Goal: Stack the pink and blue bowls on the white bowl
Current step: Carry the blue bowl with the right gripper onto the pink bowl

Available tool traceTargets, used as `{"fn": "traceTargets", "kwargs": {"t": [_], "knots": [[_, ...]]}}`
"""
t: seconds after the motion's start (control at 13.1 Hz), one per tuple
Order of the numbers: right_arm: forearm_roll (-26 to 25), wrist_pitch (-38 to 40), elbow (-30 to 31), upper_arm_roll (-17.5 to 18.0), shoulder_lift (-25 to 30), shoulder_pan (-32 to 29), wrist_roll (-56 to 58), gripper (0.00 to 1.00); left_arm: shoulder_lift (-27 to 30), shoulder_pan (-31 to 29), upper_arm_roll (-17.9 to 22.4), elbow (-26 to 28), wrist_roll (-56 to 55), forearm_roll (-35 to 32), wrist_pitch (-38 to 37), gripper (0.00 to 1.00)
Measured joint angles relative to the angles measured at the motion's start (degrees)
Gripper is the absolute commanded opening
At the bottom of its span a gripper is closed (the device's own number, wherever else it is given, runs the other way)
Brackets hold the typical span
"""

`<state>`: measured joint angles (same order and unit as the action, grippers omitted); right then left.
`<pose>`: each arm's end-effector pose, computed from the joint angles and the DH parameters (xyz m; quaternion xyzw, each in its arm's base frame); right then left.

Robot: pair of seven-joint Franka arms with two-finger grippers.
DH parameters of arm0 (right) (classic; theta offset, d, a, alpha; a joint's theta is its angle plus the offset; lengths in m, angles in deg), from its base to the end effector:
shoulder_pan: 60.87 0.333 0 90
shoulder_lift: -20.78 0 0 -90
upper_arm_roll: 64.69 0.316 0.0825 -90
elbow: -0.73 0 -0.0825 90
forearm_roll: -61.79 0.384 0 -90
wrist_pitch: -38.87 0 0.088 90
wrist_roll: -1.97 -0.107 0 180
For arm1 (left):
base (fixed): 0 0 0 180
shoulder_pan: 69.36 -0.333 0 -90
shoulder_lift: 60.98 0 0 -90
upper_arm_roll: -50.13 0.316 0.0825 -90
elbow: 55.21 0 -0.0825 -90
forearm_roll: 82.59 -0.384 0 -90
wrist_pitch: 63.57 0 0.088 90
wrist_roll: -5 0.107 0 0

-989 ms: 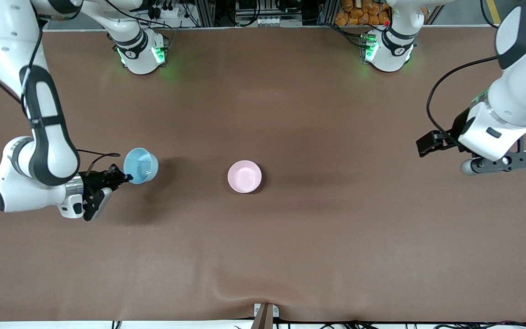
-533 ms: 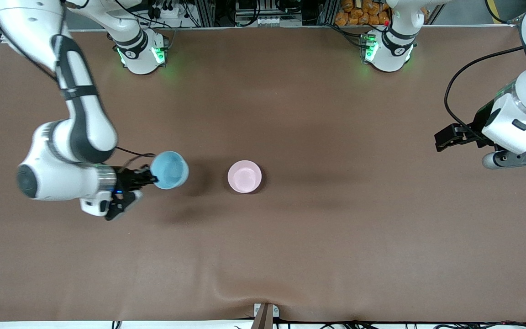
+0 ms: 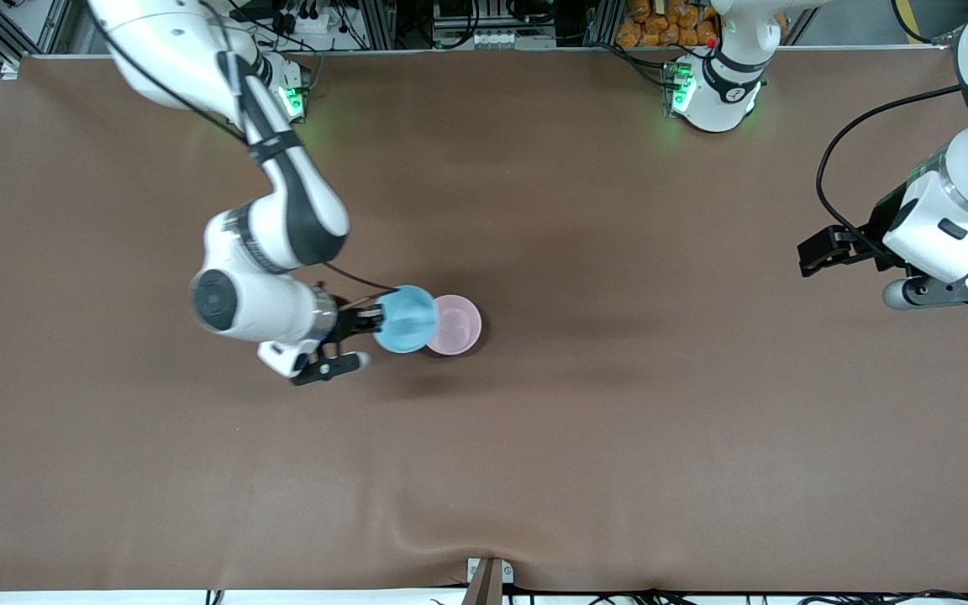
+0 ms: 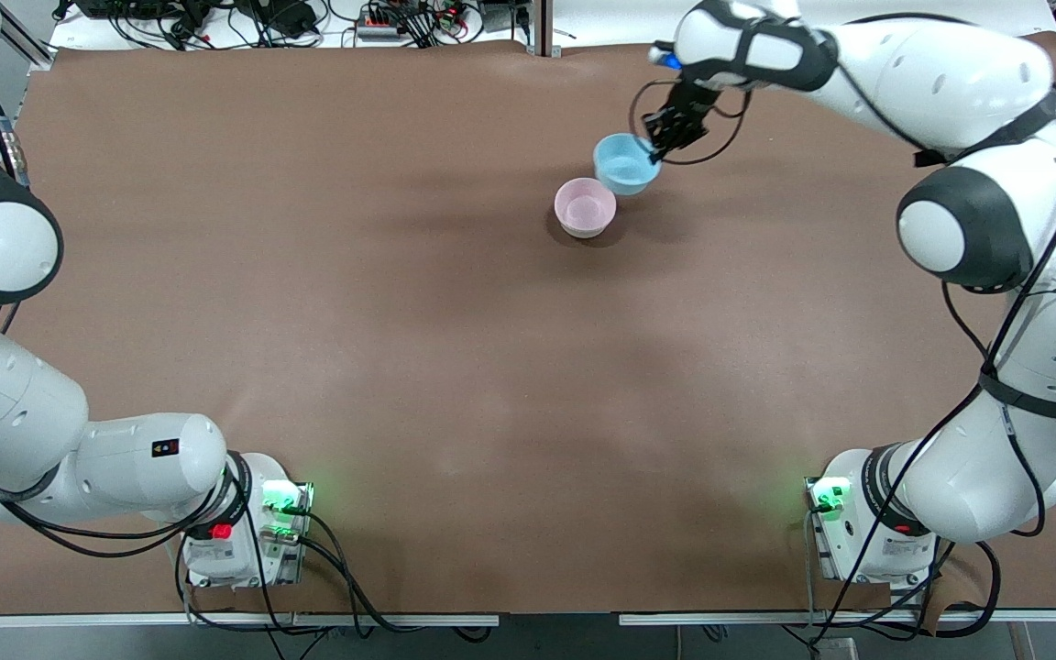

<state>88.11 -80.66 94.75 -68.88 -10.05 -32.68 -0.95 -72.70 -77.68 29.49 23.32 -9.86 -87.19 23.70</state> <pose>0.6058 0.3001 0.2999 -0.9817 -0.0637 0.0826 0.1594 0.6009 -0.0981 0.6019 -0.9995 -0.0260 0.0181 0.0087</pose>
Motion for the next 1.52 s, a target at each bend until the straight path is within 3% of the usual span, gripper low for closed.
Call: {"fn": "traceTargets", "kwargs": {"t": [0.3, 1.22, 1.29, 1.37, 1.45, 1.52], "knots": [[-0.02, -3.18, 0.1, -0.07, -1.75, 3.88, -11.15, 0.0, 0.19, -1.81, 0.28, 0.0, 3.62, 0.0, 0.0, 1.0], [0.03, -4.62, 0.14, -0.37, -4.23, 4.7, -13.22, 0.0, 1.27, -3.05, -0.04, 0.03, 3.7, 0.0, -1.97, 1.0], [0.03, -4.76, 0.14, -0.34, -4.33, 4.82, -13.31, 0.32, 1.29, -3.04, -0.1, 0.03, 3.7, 0.0, -1.97, 1.0], [0.03, -4.77, 0.15, -0.33, -4.44, 4.89, -13.38, 0.88, 1.32, -3.04, -0.12, 0.03, 3.7, 0.0, -1.97, 1.0], [0.03, -4.78, 0.15, -0.33, -4.53, 4.92, -13.45, 1.0, 1.39, -3.05, -0.09, 0.02, 3.7, 0.0, -1.98, 1.0], [0.04, -4.79, 0.15, -0.33, -4.62, 4.93, -13.52, 1.0, 1.6, -3.07, 0.0, 0.0, 3.7, 0.0, -1.98, 1.0]]}}
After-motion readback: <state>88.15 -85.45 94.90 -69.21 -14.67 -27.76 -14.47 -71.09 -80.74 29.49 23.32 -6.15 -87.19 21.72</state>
